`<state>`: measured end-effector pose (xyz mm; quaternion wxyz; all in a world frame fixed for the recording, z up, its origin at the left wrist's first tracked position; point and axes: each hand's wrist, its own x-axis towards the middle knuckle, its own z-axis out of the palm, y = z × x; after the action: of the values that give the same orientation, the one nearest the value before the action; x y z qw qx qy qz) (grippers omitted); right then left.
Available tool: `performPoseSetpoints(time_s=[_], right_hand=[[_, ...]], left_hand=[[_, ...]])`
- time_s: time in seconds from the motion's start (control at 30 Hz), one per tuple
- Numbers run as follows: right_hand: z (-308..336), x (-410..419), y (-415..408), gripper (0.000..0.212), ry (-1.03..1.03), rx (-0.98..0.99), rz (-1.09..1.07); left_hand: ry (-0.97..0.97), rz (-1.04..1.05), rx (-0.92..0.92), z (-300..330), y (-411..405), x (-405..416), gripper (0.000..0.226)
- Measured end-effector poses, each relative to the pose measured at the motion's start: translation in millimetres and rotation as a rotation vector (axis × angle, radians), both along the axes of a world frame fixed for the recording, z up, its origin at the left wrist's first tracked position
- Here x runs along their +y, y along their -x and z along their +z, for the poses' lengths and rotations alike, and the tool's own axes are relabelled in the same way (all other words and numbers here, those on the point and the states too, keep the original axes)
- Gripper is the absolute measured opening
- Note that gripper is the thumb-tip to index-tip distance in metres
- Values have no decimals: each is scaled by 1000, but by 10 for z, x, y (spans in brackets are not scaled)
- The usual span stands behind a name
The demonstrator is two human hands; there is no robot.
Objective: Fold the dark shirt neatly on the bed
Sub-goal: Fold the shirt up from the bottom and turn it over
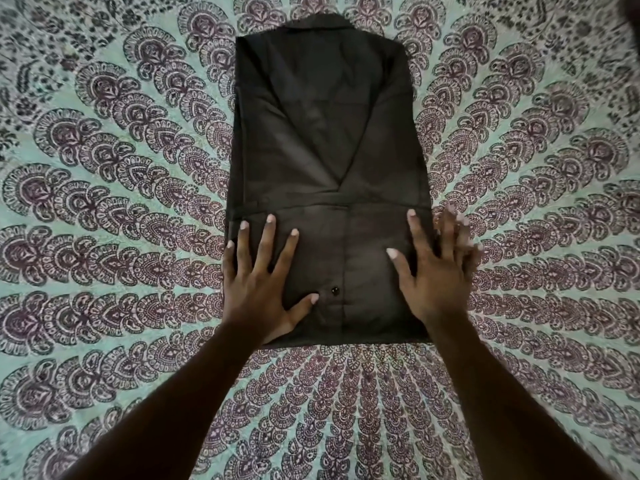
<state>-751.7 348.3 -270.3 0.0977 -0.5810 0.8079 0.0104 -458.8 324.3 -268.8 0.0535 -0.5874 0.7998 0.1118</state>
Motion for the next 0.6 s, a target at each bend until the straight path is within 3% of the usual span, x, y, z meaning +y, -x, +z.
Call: performPoseSetpoints(time_s=[0.07, 0.2, 0.37, 0.5, 0.6], right_hand=[[87, 127, -140, 85, 33, -16, 32], [57, 639, -368, 79, 21, -39, 510], [-21, 824, 129, 66, -25, 50, 375], [120, 840, 253, 64, -15, -40, 279], [209, 961, 197, 71, 51, -189, 379]], left_hand=[[6, -5, -4, -19, -5, 7, 108], [18, -3, -12, -61, -11, 26, 108], [-1, -19, -14, -38, -19, 21, 106], [-38, 7, 15, 105, -16, 43, 101], [31, 0, 137, 291, -166, 264, 80]])
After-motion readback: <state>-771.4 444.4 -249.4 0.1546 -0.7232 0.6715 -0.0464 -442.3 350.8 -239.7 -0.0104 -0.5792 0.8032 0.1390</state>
